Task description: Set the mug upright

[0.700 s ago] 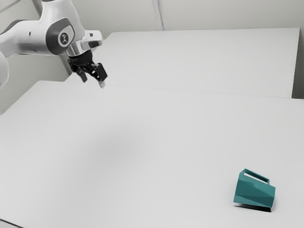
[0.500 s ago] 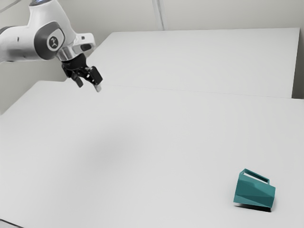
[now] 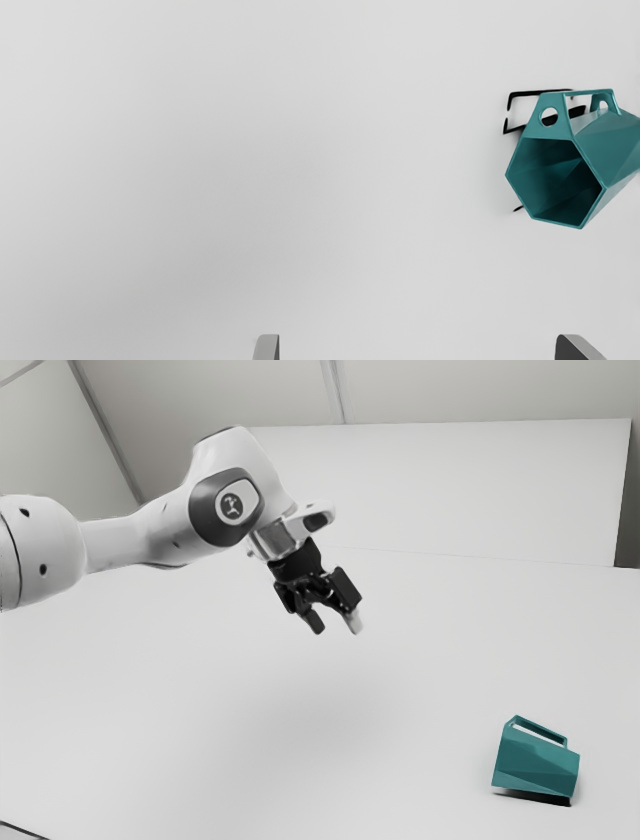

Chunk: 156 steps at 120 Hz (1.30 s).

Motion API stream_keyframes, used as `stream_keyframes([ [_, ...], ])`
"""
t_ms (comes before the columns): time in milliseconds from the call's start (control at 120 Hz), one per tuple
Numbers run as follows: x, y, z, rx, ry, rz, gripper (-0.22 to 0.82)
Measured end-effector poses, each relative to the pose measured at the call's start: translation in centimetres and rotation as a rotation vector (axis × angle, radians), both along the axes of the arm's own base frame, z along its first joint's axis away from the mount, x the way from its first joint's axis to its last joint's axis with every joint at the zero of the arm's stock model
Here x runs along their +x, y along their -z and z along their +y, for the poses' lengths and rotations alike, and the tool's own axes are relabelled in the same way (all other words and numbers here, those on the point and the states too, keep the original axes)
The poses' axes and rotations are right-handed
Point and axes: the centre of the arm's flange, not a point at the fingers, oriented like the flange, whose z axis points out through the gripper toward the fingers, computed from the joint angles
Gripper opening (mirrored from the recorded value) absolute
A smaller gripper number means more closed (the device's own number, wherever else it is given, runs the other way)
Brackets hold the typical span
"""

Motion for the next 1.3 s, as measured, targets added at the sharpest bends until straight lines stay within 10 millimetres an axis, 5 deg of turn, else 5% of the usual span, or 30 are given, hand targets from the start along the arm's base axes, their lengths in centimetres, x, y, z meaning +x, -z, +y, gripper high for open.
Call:
stream_keyframes([
  [242, -2.8, 6.7, -6.8, -0.155, -0.017, 0.127, 0.6],
  [508, -4.9, 11.8, -11.6, -0.254, -0.018, 0.155, 0.6],
  [892, -3.8, 12.6, -17.2, -0.303, 0.07, -0.002, 0.6],
  [1300, -4.2, 14.1, -19.6, -0.385, 0.049, 0.002, 0.6],
])
